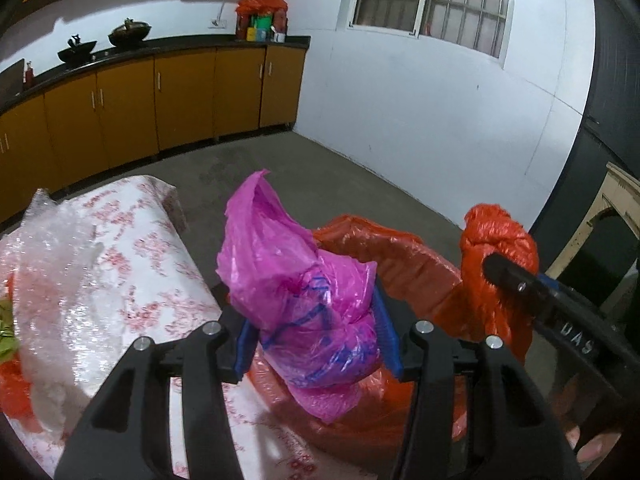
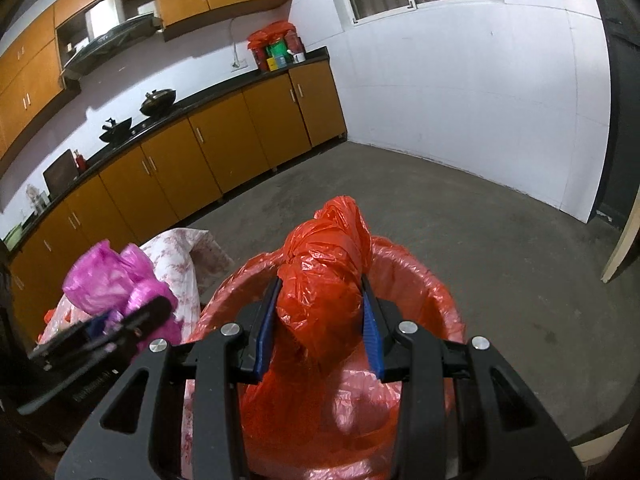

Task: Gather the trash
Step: 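Carry both bags over the orange basket and open both tools to drop them, then return both tools to the table and grasp the yellow-green bag with the right tool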

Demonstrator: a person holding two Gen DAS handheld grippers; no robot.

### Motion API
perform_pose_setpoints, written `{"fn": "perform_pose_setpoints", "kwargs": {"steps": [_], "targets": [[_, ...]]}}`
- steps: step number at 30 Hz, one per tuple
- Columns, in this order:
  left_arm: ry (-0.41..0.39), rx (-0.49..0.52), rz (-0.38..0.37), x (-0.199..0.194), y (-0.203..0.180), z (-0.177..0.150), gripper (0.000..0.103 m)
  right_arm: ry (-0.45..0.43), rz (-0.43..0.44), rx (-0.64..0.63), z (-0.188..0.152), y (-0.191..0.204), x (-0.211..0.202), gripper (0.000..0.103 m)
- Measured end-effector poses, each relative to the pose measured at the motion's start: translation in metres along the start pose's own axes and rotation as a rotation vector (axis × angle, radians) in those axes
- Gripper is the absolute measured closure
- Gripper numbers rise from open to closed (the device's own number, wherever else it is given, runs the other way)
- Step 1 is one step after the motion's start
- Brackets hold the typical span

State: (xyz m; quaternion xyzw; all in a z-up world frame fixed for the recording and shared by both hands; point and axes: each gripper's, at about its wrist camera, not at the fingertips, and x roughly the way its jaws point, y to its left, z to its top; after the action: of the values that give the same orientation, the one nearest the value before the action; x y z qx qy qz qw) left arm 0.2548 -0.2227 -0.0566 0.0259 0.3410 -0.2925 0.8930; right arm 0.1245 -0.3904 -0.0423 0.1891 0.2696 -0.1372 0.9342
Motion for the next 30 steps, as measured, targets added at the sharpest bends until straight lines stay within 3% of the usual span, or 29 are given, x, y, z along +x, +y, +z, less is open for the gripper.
{"fn": "perform_pose_setpoints", "kwargs": {"steps": [4,15,17,20,30], "targets": [[0.019,-0.004,-0.003,0.008,0.002,-0.002,0.046,-0.004,0.022,0.03,0.004,-0.008,0.0,0.041],[0.028,-0.047,0.045,0.001,0.02,-0.01,0.034,-0.04,-0.025,0.003,0.005,-0.009,-0.009,0.033],[0.012,-0.047,0.074,-0.008,0.024,-0.011,0.032,-0.062,-0.048,-0.02,0.005,-0.005,-0.012,0.032],[-0.023,-0.035,0.135,-0.024,0.028,-0.016,0.025,-0.094,-0.066,-0.045,0.005,-0.001,-0.018,0.023],[-0.122,-0.033,0.322,-0.088,0.054,-0.034,0.016,-0.118,-0.04,-0.141,0.002,0.035,-0.024,0.022]]}}
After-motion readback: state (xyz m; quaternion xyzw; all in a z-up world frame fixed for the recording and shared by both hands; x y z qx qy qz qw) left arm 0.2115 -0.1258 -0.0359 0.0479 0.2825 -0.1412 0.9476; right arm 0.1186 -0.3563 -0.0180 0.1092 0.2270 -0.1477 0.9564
